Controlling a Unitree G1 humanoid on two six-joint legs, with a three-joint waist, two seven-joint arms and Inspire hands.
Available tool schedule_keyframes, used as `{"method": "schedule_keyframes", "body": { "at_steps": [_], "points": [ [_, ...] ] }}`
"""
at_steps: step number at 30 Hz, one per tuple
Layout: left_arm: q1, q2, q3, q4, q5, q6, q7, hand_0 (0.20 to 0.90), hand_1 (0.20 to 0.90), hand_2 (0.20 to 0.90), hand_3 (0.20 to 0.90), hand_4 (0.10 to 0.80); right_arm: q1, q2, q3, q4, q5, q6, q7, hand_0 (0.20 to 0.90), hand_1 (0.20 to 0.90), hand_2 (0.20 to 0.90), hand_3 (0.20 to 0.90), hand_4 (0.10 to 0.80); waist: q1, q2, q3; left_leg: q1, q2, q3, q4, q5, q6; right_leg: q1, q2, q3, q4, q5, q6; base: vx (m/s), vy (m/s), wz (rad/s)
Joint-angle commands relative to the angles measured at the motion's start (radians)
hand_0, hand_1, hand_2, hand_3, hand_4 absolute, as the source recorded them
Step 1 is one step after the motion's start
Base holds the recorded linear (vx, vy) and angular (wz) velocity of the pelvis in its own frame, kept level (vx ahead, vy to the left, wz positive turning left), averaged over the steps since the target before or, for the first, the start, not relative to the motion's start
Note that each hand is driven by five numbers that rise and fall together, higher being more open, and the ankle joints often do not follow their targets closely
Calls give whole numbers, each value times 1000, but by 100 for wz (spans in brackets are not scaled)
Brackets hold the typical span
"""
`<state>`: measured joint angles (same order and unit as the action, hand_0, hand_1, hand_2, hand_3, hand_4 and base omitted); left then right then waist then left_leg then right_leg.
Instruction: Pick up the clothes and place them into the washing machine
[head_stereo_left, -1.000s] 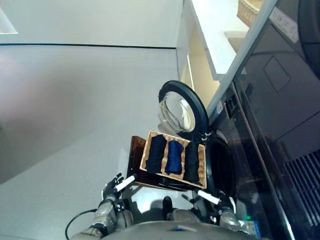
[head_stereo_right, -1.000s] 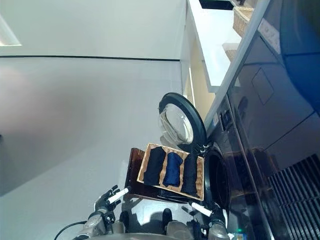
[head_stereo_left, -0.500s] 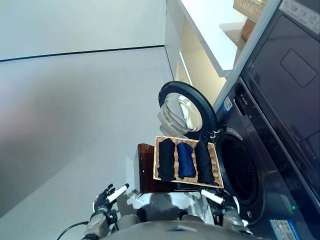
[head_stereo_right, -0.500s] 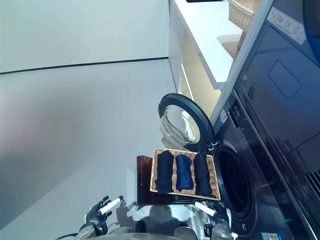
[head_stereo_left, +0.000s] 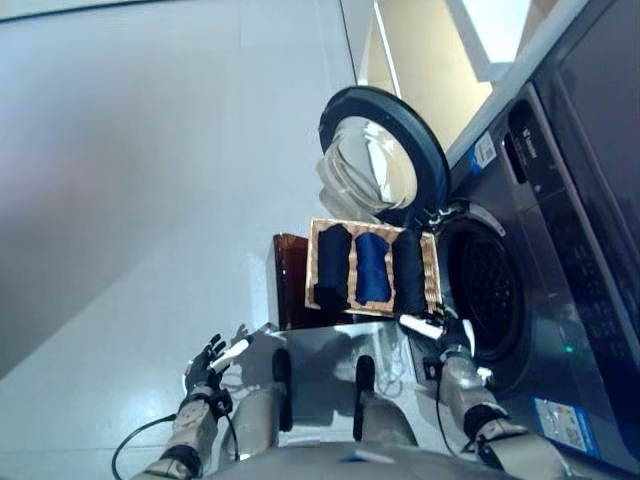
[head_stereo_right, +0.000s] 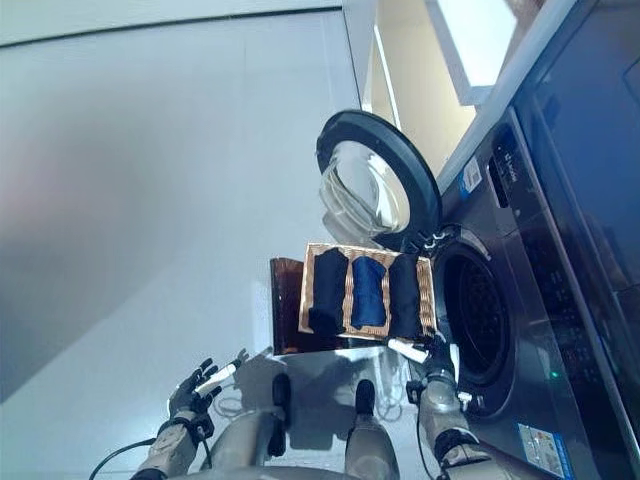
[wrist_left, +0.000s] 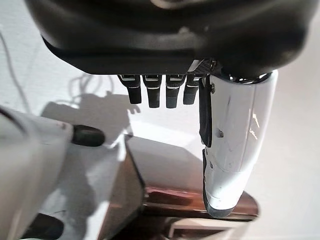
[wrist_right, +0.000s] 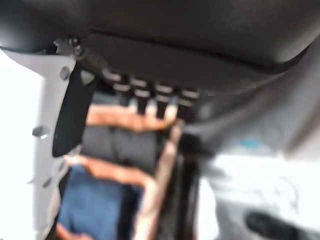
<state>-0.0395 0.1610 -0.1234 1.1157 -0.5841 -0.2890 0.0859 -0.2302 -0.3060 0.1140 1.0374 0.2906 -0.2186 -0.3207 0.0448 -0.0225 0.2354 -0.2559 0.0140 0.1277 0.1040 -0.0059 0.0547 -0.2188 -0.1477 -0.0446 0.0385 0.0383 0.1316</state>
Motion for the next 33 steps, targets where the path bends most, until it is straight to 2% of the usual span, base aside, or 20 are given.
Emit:
{"method": "schedule_keyframes", "body": {
  "at_steps": [1,3,4,6,10,15,19,27,33],
  "points": [
    [-10,33,23,-97,1,-58,10,900,900,900,900,800,-103,-100,-3,-93,-78,-59,-72,900,900,900,900,800,3,-12,14,-70,29,-41,91,10,-77,-37,-94,0,190,106,64,-106,95,1],
    [-18,54,13,-129,10,-65,18,900,900,900,900,800,-178,-122,34,-98,-124,-47,-106,900,900,900,900,800,-7,0,52,-89,33,-36,125,1,-87,-97,-112,0,173,126,58,-52,-4,2],
    [-31,57,10,-127,11,-69,27,900,900,900,900,800,-214,-122,44,-90,-126,-47,-119,900,900,900,900,800,-11,-2,58,-92,34,-39,139,-15,-98,-111,-124,-8,110,131,50,41,-96,3],
    [-43,58,6,-144,-5,-73,40,900,900,900,900,800,-253,-114,65,-75,-114,-44,-119,900,900,900,900,800,-8,-15,87,-109,39,-49,214,-44,-100,-116,-128,-1,104,128,43,36,-95,5],
    [-59,41,5,-128,-22,-61,52,900,900,900,900,800,-287,-103,88,-73,-127,-31,-131,900,900,900,900,800,-6,-24,94,-166,41,-52,278,-62,-102,-146,-112,-18,146,101,36,14,-24,6],
    [-80,18,-36,-136,-23,-62,59,900,900,900,900,800,-310,-110,72,-17,-117,-29,-161,900,900,900,900,800,-14,-2,104,-279,41,-73,413,-121,-100,-252,-108,-10,289,32,22,-50,7,19],
    [-62,17,-51,-177,-21,-62,61,900,900,900,900,800,-343,-139,48,5,-105,-29,-184,900,900,900,900,800,-12,14,104,-342,38,-76,479,-151,-99,-314,-110,3,349,11,18,-31,25,11],
    [-18,41,-1,-241,-27,-66,77,900,900,900,900,800,-362,-232,17,-196,-186,-30,-247,900,900,900,900,800,-21,19,115,-436,53,-70,596,-203,-97,-423,-97,44,466,-39,1,-38,29,-3],
    [-37,29,-27,-219,-37,-62,82,900,900,900,900,800,-479,-282,71,-69,-227,9,-259,900,900,900,900,800,-12,22,114,-485,60,-76,635,-212,-102,-473,-89,49,513,-59,-6,-34,-5,-3]
  ]
}}
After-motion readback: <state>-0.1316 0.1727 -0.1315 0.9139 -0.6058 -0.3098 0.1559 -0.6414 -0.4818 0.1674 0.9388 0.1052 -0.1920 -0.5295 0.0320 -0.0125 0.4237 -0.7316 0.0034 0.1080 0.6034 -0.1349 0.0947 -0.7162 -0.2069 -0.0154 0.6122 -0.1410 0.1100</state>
